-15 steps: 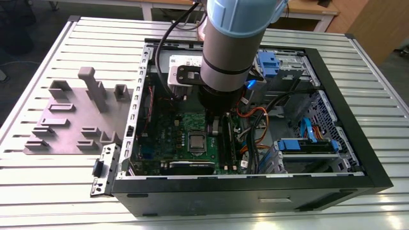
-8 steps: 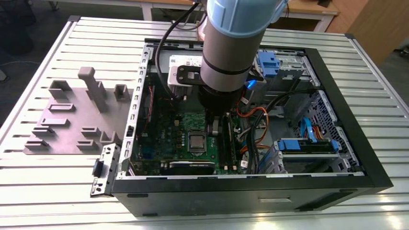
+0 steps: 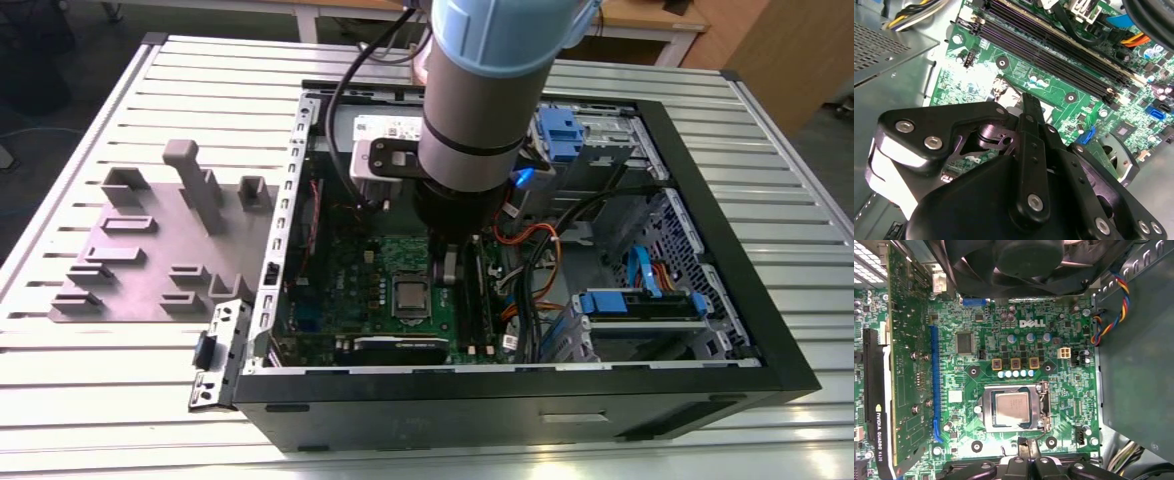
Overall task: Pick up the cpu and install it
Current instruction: 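Close the cpu cover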
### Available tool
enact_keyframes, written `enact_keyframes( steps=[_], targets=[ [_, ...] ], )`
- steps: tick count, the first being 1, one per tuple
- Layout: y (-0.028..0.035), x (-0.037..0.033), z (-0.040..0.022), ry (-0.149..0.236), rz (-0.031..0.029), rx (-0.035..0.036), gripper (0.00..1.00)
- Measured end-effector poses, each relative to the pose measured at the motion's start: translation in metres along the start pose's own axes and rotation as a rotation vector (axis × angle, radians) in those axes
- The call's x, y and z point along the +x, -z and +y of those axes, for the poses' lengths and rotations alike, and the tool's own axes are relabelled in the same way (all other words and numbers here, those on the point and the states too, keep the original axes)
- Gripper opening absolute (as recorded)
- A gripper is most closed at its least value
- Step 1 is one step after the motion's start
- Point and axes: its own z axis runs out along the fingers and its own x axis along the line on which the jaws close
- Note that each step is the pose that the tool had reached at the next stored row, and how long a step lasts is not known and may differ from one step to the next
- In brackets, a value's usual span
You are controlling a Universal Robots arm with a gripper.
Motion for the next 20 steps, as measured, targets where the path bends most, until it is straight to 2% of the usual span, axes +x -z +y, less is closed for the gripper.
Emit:
enact_keyframes(
  steps=[3, 6, 12, 16, 20],
  targets=[
    [-0.0005, 0.0, 0.0, 0.0, 0.0122, 0.0009, 0.11],
    [-0.0012, 0.0001, 0.0, -0.001, 0.0302, 0.002, 0.11],
    [-0.0028, 0.0001, 0.0, -0.001, 0.0488, 0.0032, 0.11],
    [-0.0035, 0.0003, -0.0001, -0.001, 0.055, 0.0035, 0.11],
    [-0.0043, 0.0011, -0.0001, -0.001, 0.0554, 0.0037, 0.11]
  ],
)
